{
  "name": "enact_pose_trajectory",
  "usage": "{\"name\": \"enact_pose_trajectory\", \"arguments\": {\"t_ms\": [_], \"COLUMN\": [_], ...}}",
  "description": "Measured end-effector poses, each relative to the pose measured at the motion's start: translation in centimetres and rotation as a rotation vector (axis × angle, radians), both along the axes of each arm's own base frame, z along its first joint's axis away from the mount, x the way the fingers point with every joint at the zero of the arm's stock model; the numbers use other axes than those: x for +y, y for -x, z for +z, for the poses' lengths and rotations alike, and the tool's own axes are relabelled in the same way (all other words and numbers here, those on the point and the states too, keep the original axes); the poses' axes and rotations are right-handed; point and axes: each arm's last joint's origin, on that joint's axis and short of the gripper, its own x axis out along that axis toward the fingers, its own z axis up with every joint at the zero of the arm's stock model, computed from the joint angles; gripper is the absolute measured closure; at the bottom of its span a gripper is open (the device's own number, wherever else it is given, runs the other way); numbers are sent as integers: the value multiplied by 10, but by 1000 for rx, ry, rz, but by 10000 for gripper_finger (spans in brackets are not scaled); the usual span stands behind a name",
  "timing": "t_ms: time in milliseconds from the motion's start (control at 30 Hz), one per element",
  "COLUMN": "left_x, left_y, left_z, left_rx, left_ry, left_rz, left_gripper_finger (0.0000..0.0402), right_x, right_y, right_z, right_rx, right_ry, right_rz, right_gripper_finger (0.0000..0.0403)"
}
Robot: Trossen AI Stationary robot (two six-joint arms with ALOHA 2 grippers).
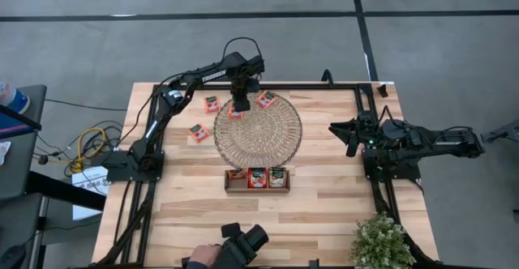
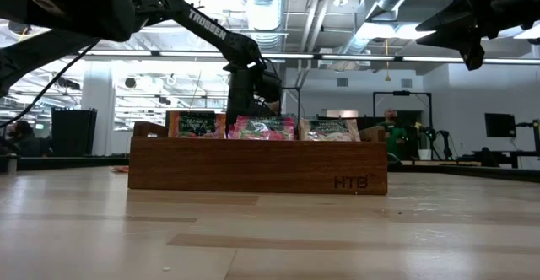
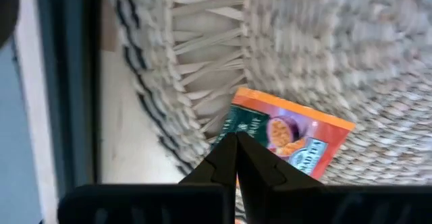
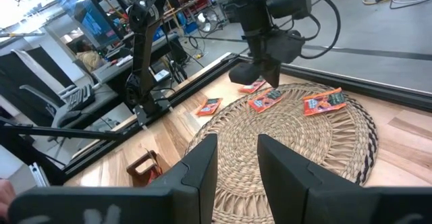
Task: Pick & Place Tea
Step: Put the orange tea bag into the left section of the wooden organizer
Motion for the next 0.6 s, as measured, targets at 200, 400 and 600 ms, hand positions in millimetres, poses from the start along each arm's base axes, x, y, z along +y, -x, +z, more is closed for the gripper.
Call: {"name": "enact_pose_trajectory", "arguments": {"t_ms": [200, 400, 600], "left_x": [1, 5, 4], "left_y": [0, -3, -3], "left_z": [0, 1, 1], "left_rx": [16, 14, -11], "left_ry": [-33, -108, -68], "left_rz": [21, 37, 50], "left_gripper_finger": [401, 391, 389], "right_x": [0, 0, 0], "right_y": [0, 0, 0], "right_z": [0, 0, 0], "right_rx": [1, 2, 2], "right_ry": [3, 6, 6], "right_rz": [1, 2, 5], "right_gripper_finger": [305, 305, 305]}}
